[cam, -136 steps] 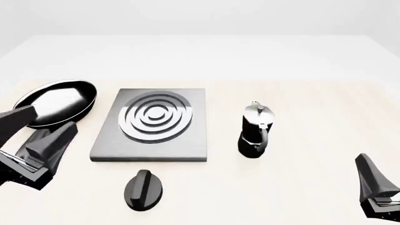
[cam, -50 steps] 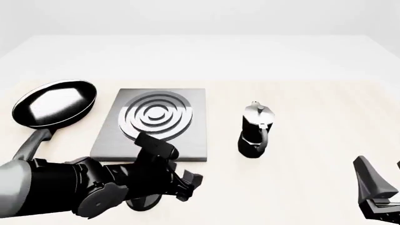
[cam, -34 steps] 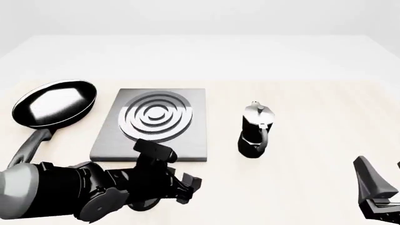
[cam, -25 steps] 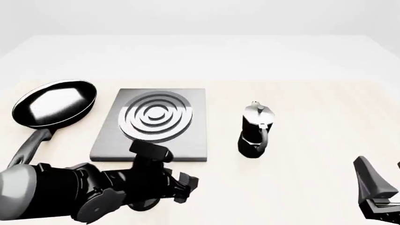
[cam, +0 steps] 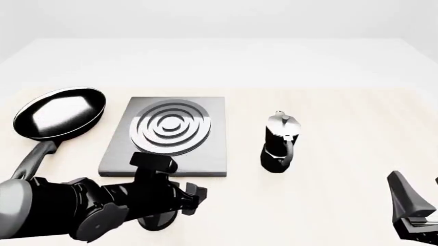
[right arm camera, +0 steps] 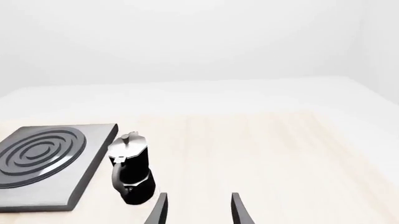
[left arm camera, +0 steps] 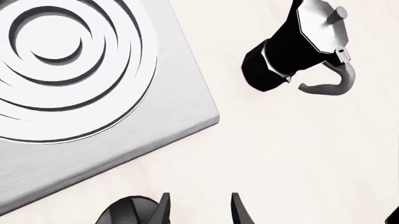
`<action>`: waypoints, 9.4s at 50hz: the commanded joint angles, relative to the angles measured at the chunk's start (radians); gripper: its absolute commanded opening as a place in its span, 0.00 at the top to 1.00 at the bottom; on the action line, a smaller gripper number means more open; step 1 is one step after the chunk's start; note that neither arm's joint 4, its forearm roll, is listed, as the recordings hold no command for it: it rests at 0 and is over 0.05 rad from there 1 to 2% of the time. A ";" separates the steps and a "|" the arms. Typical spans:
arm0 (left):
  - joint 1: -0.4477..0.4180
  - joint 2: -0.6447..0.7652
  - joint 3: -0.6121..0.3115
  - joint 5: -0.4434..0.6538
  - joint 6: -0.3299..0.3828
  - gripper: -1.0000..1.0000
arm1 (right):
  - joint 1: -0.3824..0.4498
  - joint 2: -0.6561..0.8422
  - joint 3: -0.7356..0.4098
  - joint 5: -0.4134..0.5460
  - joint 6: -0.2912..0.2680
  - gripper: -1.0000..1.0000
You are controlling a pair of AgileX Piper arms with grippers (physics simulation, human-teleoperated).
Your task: Turn on the stove and put the moka pot on it.
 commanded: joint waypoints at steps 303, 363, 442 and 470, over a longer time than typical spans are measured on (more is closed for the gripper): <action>0.752 -1.511 0.461 0.239 0.505 0.00 | 0.487 1.345 -0.409 -0.669 -0.182 1.00; 0.742 -1.511 0.461 0.271 0.496 0.00 | 0.661 1.773 -1.181 -0.501 -0.092 1.00; 0.771 -1.511 0.461 0.276 0.500 0.00 | 0.734 2.087 -1.319 -0.516 0.024 1.00; 0.772 -1.511 0.461 0.277 0.499 0.00 | 0.751 1.985 -1.276 -0.482 0.011 0.00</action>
